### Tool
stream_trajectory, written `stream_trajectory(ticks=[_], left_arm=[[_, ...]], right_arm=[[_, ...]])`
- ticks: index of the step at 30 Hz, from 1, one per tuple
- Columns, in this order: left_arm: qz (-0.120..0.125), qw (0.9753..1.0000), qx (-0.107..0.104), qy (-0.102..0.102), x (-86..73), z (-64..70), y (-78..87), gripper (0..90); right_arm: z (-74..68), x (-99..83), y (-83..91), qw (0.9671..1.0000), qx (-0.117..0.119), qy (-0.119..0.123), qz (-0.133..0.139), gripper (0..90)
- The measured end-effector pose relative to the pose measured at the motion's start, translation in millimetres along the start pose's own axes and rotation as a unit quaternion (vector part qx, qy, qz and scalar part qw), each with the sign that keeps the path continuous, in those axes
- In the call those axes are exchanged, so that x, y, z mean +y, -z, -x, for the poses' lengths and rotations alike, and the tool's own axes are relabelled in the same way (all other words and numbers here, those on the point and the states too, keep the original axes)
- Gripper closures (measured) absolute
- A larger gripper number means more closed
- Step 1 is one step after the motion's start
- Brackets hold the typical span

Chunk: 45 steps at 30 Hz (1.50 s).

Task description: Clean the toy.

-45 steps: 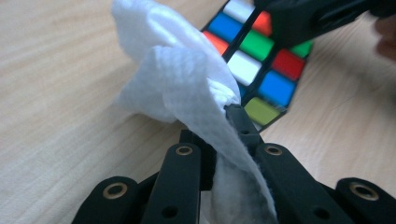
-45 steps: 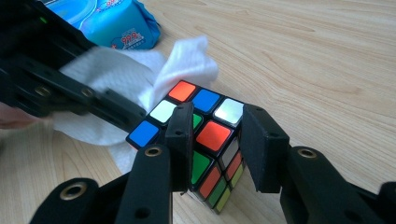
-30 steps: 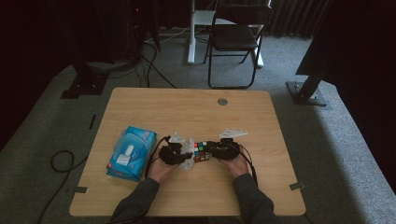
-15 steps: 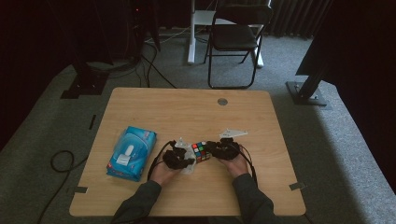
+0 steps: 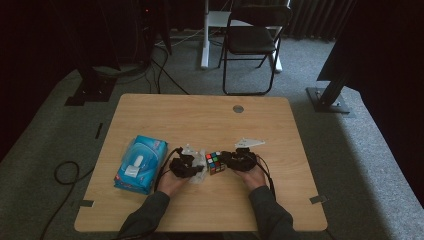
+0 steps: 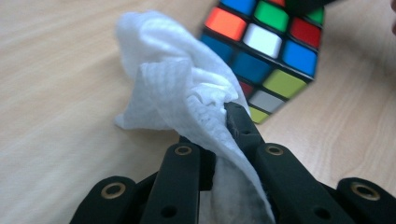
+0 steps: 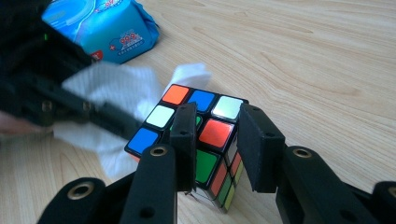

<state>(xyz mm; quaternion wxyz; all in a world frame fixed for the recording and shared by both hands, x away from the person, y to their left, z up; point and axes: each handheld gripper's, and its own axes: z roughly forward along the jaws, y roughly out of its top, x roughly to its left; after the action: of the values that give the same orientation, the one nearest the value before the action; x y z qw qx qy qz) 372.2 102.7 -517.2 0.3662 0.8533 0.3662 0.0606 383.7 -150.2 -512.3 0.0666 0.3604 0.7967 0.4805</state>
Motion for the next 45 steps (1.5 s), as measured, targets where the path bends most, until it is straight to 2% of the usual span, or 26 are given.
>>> stream_trajectory(ticks=[7,13,17,26,31,33,38,41,45], left_arm=[[0.022,0.9995,0.012,0.019,8.0,-11.6,4.0,84.0],[0.023,0.9996,0.007,0.012,12.1,-9.7,-0.6,84.0],[0.024,0.9996,0.004,0.015,10.3,-8.9,2.4,84.2],[0.027,0.9995,-0.008,0.012,5.6,-4.4,6.5,84.2],[0.027,0.9995,-0.014,-0.001,6.0,1.3,6.0,84.1],[0.03,0.9994,-0.017,0.004,6.6,-0.2,6.2,84.1],[0.033,0.9995,0.001,0.006,11.3,-5.6,6.1,84.1],[0.033,0.9994,0.007,0.008,16.4,-9.7,3.3,84.1],[0.038,0.9992,0.01,0.009,21.3,-13.9,-2.8,83.9]], right_arm=[[-4.1,0.4,-1.8,0.9997,0.018,0.015,-0.007,68.3],[-6.2,1.2,-2.7,0.9994,0.023,0.024,-0.01,68.1],[-6.6,1.9,-2.7,0.9995,0.014,0.027,-0.012,63.5],[-7.8,3.1,-2.8,0.9995,0.004,0.028,-0.015,60.6],[-6.5,4.2,-2.0,0.9995,-0.015,0.024,-0.014,60.8],[-5.6,3.8,-1.8,0.9996,-0.013,0.02,-0.013,60.7],[-6.4,3.7,-1.6,0.9996,-0.004,0.023,-0.014,64.7],[-7.7,2.9,-2.0,0.9994,0.014,0.028,-0.017,65.2],[-8.4,3.2,-2.4,0.9991,0.016,0.035,-0.018,65.5]])
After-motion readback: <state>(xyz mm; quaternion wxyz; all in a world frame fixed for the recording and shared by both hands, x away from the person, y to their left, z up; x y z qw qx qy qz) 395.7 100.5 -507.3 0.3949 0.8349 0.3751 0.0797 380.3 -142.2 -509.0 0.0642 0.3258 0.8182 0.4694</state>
